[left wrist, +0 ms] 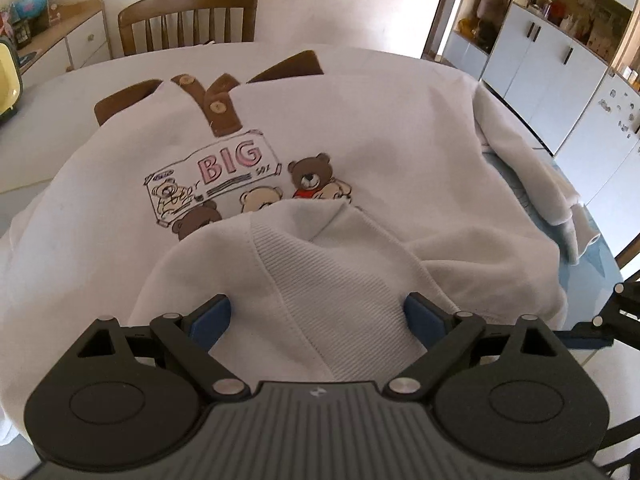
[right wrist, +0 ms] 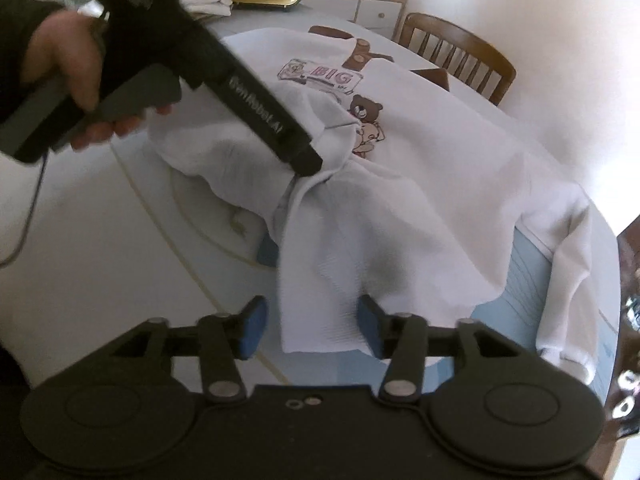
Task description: Fold clothes
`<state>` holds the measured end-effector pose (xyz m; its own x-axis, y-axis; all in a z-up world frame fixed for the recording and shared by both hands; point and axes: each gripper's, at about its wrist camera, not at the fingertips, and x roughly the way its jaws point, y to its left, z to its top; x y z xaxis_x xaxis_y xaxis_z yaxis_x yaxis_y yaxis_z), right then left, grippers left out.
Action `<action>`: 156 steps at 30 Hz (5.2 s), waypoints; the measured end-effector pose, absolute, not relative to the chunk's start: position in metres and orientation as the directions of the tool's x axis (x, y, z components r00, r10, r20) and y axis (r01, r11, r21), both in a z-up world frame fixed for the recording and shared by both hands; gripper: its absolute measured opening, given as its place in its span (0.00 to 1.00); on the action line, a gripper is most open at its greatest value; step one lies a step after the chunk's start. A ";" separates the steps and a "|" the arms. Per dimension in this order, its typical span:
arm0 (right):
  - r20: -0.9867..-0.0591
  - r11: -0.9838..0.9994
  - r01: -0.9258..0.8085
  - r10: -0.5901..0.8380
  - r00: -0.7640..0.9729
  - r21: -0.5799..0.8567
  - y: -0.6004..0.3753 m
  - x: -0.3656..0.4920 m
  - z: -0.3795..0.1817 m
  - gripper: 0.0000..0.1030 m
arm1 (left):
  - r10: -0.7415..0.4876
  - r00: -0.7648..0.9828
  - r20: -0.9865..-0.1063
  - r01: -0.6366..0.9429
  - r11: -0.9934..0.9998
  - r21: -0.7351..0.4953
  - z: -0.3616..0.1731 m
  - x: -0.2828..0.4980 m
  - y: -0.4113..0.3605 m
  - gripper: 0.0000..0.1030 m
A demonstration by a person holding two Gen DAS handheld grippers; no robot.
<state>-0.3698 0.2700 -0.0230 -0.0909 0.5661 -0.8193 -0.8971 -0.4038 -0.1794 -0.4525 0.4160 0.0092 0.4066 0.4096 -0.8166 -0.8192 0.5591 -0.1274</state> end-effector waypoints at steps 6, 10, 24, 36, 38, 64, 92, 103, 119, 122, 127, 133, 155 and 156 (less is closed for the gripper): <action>-0.788 -0.338 -0.901 0.615 0.008 -0.272 0.278 -0.371 -0.037 1.00 | 0.466 0.393 -0.793 -0.845 0.523 -0.112 0.017 -0.478 0.417 0.51; -0.797 -0.237 -0.952 0.604 0.010 -0.192 0.287 -0.345 -0.025 1.00 | 0.500 0.376 -0.780 -0.870 0.481 -0.111 0.019 -0.504 0.415 0.24; -0.665 0.038 -0.983 0.741 -0.094 0.181 0.255 -0.260 0.103 1.00 | 0.541 0.475 -0.694 -0.841 0.512 -0.176 0.084 -0.595 0.355 0.17; -0.724 -0.220 -0.975 0.676 -0.140 -0.016 0.247 -0.254 0.126 1.00 | 0.450 0.479 -0.754 -0.780 0.611 -0.131 0.105 -0.605 0.262 0.17; -0.761 -0.227 -0.974 0.635 -0.134 -0.018 0.244 -0.249 0.100 1.00 | 0.439 0.448 -0.779 -0.799 0.587 -0.129 0.093 -0.597 0.253 0.17; -0.830 -0.126 -0.986 0.534 -0.162 0.111 0.212 -0.254 -0.026 1.00 | 0.562 0.007 -0.827 -0.957 0.243 0.157 0.002 -0.539 0.202 0.81; -0.779 -0.430 -0.898 0.531 -0.333 0.091 0.138 -0.208 0.035 1.00 | 0.450 0.267 -0.852 -0.906 0.418 -0.063 0.032 -0.604 0.153 0.77; -0.775 -0.712 -0.699 0.405 -0.485 0.066 0.151 -0.334 0.031 1.00 | 0.563 0.234 -0.793 -0.924 0.382 -0.001 0.049 -0.583 0.204 0.79; -0.840 -0.735 -0.648 0.213 -0.499 0.199 0.157 -0.478 0.004 1.00 | 0.521 0.260 -0.813 -0.860 0.508 0.051 0.001 -0.613 0.296 0.79; -0.842 -0.674 -0.698 0.212 -0.497 0.242 0.163 -0.495 -0.003 1.00 | 0.488 0.287 -0.824 -0.828 0.559 0.043 -0.013 -0.621 0.303 0.79; -0.858 -0.577 -0.774 0.228 -0.461 0.262 0.173 -0.517 -0.013 1.00 | 0.449 0.351 -0.821 -0.786 0.618 0.002 -0.029 -0.634 0.306 0.80; -0.840 -0.334 -0.848 0.222 -0.496 0.412 0.183 -0.515 -0.024 1.00 | 0.453 0.394 -0.800 -0.753 0.658 0.002 -0.031 -0.637 0.304 0.81; -0.878 -0.081 -0.921 0.280 -0.388 0.381 0.189 -0.501 -0.018 1.00 | 0.446 0.459 -0.769 -0.706 0.708 -0.011 -0.034 -0.643 0.305 0.85; -0.879 -0.073 -0.923 0.285 -0.383 0.378 0.191 -0.501 -0.019 1.00 | 0.445 0.459 -0.769 -0.706 0.708 -0.011 -0.034 -0.643 0.305 0.85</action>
<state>-0.5015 0.1906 -0.0187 -0.3829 0.2848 -0.8788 -0.9228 -0.0728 0.3784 -0.6427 0.3048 -0.0343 0.4590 0.4454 -0.7687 -0.7060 0.7082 -0.0113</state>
